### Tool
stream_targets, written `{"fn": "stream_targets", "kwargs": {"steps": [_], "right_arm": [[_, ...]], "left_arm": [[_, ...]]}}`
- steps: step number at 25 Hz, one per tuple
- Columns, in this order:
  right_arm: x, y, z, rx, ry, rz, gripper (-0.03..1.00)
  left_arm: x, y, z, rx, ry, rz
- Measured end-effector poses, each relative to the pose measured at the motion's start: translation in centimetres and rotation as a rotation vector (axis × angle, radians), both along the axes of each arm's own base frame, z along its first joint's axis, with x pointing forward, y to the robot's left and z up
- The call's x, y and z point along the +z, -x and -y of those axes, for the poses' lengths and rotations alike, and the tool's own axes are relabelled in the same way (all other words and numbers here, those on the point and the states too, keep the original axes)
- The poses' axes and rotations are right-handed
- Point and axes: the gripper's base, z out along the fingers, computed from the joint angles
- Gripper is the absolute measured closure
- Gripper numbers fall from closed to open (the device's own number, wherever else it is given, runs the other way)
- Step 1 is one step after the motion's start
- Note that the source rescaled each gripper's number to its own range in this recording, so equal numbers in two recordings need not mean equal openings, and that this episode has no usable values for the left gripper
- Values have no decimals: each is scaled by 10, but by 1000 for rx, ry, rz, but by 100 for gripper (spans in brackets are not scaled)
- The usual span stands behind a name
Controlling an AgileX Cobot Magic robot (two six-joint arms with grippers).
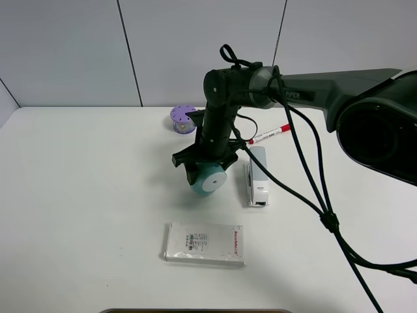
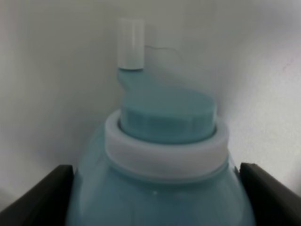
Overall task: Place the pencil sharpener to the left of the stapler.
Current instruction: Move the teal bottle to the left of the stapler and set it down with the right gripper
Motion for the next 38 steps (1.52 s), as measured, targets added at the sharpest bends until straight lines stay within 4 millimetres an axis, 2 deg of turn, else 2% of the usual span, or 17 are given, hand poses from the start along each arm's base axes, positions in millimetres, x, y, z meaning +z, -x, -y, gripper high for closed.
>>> {"fn": "stream_targets", "kwargs": {"steps": [8, 9, 12, 14, 17, 24, 28, 32, 38], "right_arm": [[0, 0, 0, -8, 0, -2, 95], [0, 0, 0, -12, 1, -4, 91], [0, 1, 0, -21, 0, -15, 62], [0, 1, 0, -26, 3, -20, 48], [0, 1, 0, -26, 3, -22, 40], [3, 3, 2, -20, 15, -38, 38], [13, 3, 3, -10, 20, -6, 38], [33, 2, 6, 10, 33, 33, 38], [85, -2, 5, 30, 13, 104, 38]], "left_arm": [[0, 0, 0, 0, 0, 0], [0, 0, 0, 0, 0, 0], [0, 0, 0, 0, 0, 0], [0, 0, 0, 0, 0, 0], [0, 0, 0, 0, 0, 0], [0, 0, 0, 0, 0, 0], [0, 0, 0, 0, 0, 0], [0, 0, 0, 0, 0, 0], [0, 0, 0, 0, 0, 0]]}}
